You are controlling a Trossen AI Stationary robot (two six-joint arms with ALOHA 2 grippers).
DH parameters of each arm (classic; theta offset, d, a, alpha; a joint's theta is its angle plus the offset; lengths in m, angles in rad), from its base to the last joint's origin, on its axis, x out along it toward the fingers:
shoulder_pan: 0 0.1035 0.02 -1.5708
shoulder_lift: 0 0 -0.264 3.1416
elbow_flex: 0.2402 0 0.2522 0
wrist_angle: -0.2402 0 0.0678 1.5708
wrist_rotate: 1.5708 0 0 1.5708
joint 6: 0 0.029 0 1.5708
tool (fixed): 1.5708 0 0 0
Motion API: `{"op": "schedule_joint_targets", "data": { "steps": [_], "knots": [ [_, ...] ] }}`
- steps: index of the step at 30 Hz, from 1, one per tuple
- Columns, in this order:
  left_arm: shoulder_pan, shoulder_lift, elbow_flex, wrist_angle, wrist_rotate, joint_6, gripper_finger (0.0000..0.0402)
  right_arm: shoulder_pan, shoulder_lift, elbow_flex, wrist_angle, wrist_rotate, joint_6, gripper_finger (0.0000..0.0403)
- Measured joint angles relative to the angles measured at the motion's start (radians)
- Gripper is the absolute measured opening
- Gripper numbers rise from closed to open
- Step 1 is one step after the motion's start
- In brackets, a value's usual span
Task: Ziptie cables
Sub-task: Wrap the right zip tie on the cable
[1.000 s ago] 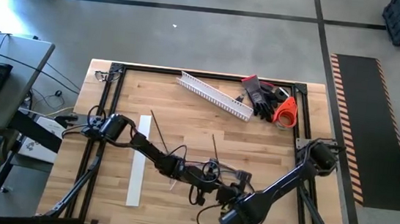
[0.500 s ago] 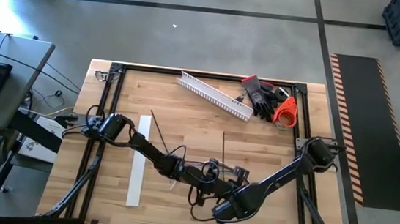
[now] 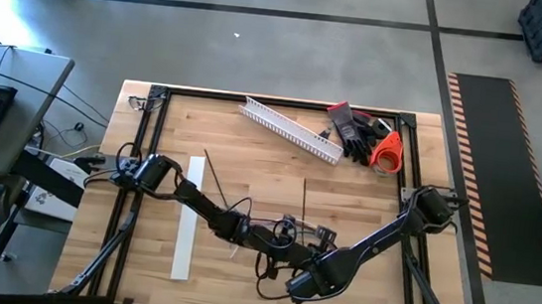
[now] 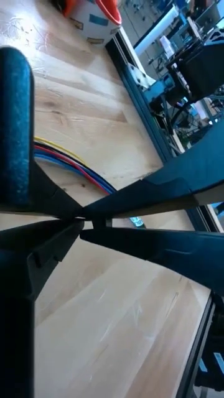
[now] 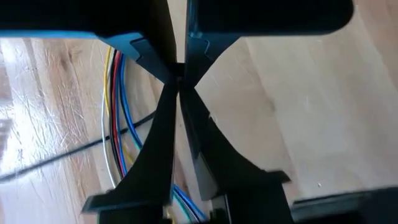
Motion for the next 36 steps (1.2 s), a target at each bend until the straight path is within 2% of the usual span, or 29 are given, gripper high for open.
{"op": "schedule_joint_targets", "data": {
  "steps": [5, 12, 16, 19, 23, 28, 33, 36],
  "knots": [
    [0.0, 0.0, 0.0, 0.0, 0.001, -0.05, 0.0, 0.007, 0.0, 0.036, 0.002, 0.074, -0.026, 0.0035],
    [-0.004, 0.0, 0.0, -0.001, 0.004, -0.07, 0.0, 0.045, -0.001, 0.106, -0.137, 0.161, 0.009, 0.0126],
    [-0.004, 0.0, 0.0, -0.001, 0.006, -0.076, 0.0, 0.066, -0.002, 0.112, -0.189, 0.175, 0.044, 0.0168],
    [-0.004, 0.0, 0.0, -0.001, 0.006, -0.079, 0.0, 0.085, -0.002, 0.092, -0.151, 0.178, -0.01, 0.0183],
    [-0.004, 0.0, 0.0, -0.001, 0.006, -0.079, 0.0, 0.102, -0.002, 0.054, -0.062, 0.214, -0.079, 0.0177],
    [-0.004, -0.001, 0.0, -0.001, 0.023, -0.079, 0.0, 0.085, -0.002, -0.002, 0.035, 0.229, -0.163, 0.0146],
    [-0.004, -0.001, 0.0, -0.001, 0.026, -0.08, 0.0, 0.071, -0.002, -0.017, 0.05, 0.225, -0.178, 0.0103],
    [-0.004, -0.001, 0.0, -0.001, 0.025, -0.084, 0.0, 0.063, -0.002, -0.017, 0.057, 0.184, -0.191, 0.0061]
  ]
}}
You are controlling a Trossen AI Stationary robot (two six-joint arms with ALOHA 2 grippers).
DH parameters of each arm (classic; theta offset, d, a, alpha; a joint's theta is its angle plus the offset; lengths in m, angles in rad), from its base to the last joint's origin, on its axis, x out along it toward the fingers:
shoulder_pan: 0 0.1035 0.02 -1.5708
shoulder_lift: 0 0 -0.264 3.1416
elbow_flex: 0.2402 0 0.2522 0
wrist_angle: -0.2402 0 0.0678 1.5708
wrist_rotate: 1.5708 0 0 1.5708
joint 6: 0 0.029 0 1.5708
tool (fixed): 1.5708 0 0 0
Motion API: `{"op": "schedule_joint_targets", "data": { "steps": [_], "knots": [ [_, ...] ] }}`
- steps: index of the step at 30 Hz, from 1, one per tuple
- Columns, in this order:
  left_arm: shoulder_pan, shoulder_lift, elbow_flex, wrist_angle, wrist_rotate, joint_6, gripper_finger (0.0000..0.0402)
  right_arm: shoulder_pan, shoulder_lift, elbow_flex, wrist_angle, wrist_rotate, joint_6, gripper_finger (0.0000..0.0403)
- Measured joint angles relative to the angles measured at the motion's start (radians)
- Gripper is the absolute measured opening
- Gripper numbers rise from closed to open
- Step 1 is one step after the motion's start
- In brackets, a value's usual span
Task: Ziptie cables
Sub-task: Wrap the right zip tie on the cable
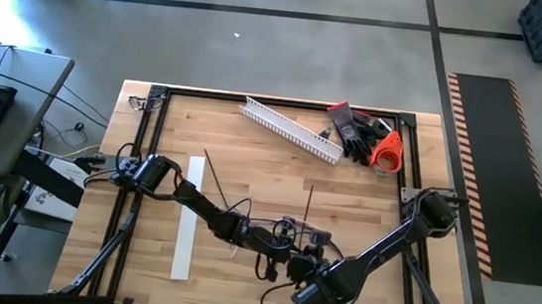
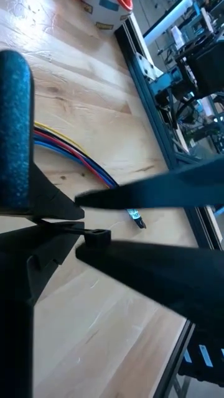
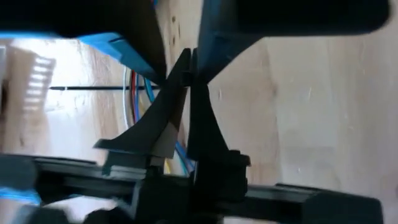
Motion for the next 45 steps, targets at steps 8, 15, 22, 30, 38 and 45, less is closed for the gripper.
{"op": "schedule_joint_targets", "data": {
  "steps": [8, 15, 22, 30, 38, 45],
  "knots": [
    [0.0, 0.0, 0.0, -0.008, -0.003, -0.018, 0.0011, -0.006, 0.0, 0.0, -0.021, -0.008, 0.032, 0.0004],
    [-0.012, -0.001, 0.0, -0.023, -0.016, 0.005, 0.0057, -0.005, 0.0, 0.0, -0.097, -0.038, 0.121, 0.0],
    [-0.035, -0.001, 0.0, -0.005, -0.096, 0.051, 0.0062, -0.006, 0.0, 0.0, -0.099, -0.042, 0.131, 0.0001],
    [-0.041, -0.001, 0.0, 0.002, -0.139, 0.06, 0.0039, -0.006, 0.0, 0.0, -0.1, -0.05, 0.13, 0.0],
    [-0.02, -0.001, 0.0, 0.0, -0.027, -0.039, 0.0002, 0.055, 0.0, 0.0, -0.1, 0.09, 0.139, 0.0002],
    [0.043, -0.001, 0.0, 0.003, 0.158, -0.178, 0.0, 0.112, -0.005, 0.0, -0.124, 0.164, 0.221, 0.0071]
  ]
}}
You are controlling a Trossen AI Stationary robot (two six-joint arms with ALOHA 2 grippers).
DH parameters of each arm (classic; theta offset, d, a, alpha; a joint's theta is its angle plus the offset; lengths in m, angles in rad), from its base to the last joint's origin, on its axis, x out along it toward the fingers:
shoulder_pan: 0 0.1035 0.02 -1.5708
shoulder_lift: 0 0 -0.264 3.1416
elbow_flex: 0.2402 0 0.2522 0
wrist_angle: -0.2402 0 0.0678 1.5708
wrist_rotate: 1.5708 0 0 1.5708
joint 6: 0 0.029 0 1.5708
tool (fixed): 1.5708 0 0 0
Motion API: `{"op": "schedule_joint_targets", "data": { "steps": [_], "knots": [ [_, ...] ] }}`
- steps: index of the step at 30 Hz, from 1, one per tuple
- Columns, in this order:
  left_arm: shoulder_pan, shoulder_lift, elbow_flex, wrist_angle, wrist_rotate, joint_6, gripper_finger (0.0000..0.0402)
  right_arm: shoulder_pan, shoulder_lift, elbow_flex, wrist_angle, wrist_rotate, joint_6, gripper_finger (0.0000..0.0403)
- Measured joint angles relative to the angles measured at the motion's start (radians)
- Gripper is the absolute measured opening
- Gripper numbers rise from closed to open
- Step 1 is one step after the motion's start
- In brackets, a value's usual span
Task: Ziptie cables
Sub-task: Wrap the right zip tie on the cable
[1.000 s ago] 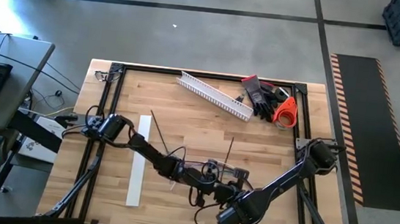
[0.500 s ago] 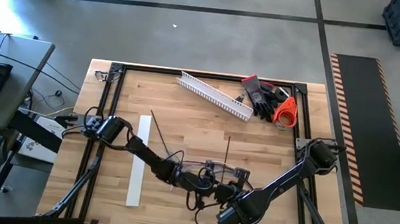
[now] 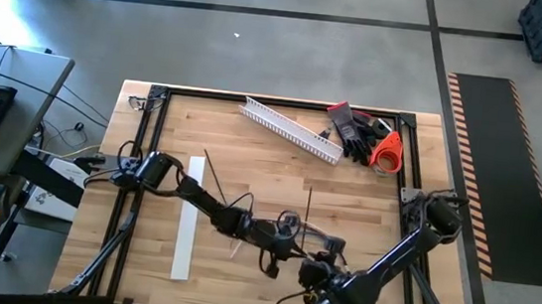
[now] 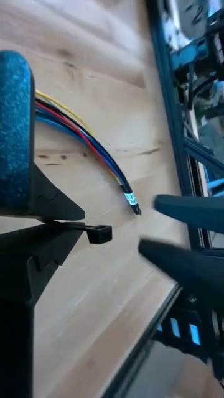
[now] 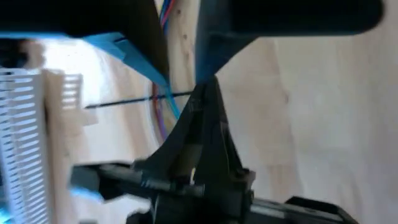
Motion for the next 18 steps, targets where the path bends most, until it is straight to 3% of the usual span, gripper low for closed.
{"op": "schedule_joint_targets", "data": {
  "steps": [7, 12, 14, 18],
  "knots": [
    [0.038, 0.0, 0.0, 0.038, 0.107, -0.084, 0.0, 0.018, -0.006, -0.011, -0.044, 0.083, 0.08, 0.0148],
    [0.044, 0.0, 0.0, 0.046, 0.119, -0.107, 0.0, 0.03, -0.113, -0.227, 0.043, 0.073, 0.17, 0.0153],
    [0.044, 0.0, 0.0, 0.045, 0.119, -0.107, 0.0, 0.056, -0.213, -0.354, 0.158, 0.098, 0.226, 0.0153],
    [0.043, 0.0, 0.0, 0.051, 0.119, -0.108, 0.0, 0.102, -0.393, -0.628, 0.605, 0.149, 0.178, 0.0153]
  ]
}}
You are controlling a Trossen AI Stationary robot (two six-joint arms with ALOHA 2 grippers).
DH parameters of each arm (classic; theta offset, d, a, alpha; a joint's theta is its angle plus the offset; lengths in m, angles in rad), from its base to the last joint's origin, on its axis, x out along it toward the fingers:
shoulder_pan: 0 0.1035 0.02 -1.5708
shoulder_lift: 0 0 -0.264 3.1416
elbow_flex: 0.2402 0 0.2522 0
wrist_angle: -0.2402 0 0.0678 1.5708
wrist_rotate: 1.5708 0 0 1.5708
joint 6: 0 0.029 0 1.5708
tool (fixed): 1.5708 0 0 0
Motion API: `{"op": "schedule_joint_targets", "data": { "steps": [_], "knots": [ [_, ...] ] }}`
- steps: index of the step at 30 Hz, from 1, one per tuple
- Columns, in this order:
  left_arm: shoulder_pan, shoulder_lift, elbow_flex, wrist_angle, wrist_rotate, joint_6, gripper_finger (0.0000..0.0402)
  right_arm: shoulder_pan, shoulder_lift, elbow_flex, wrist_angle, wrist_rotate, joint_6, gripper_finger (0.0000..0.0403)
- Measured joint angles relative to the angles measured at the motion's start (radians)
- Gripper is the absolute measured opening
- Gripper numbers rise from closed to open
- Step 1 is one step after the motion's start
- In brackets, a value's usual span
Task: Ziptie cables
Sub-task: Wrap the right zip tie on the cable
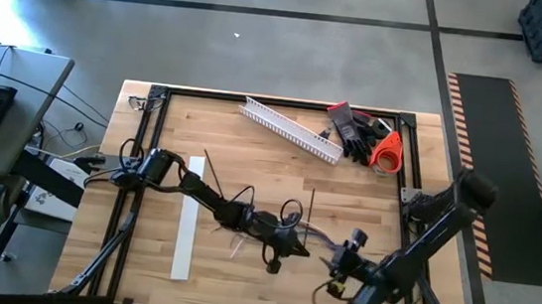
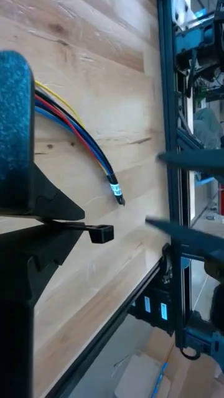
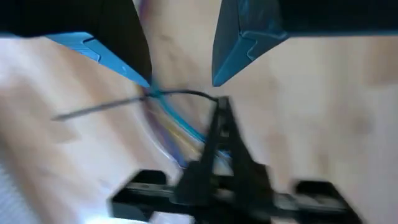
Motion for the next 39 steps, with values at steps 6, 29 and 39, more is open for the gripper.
{"op": "schedule_joint_targets", "data": {
  "steps": [6, 29, 39],
  "knots": [
    [0.007, 0.0, 0.0, 0.0, 0.002, -0.007, 0.0, -0.033, -0.057, -0.3, 0.7, 0.022, -0.313, 0.0153],
    [0.011, 0.008, -0.002, -0.008, 0.001, -0.033, 0.0, -0.124, 0.022, -0.332, 0.958, -0.062, -0.517, 0.0035],
    [-0.001, 0.008, -0.001, -0.01, 0.011, 0.002, 0.0044, -0.125, 0.022, -0.332, 0.972, -0.078, -0.499, 0.0002]
  ]
}}
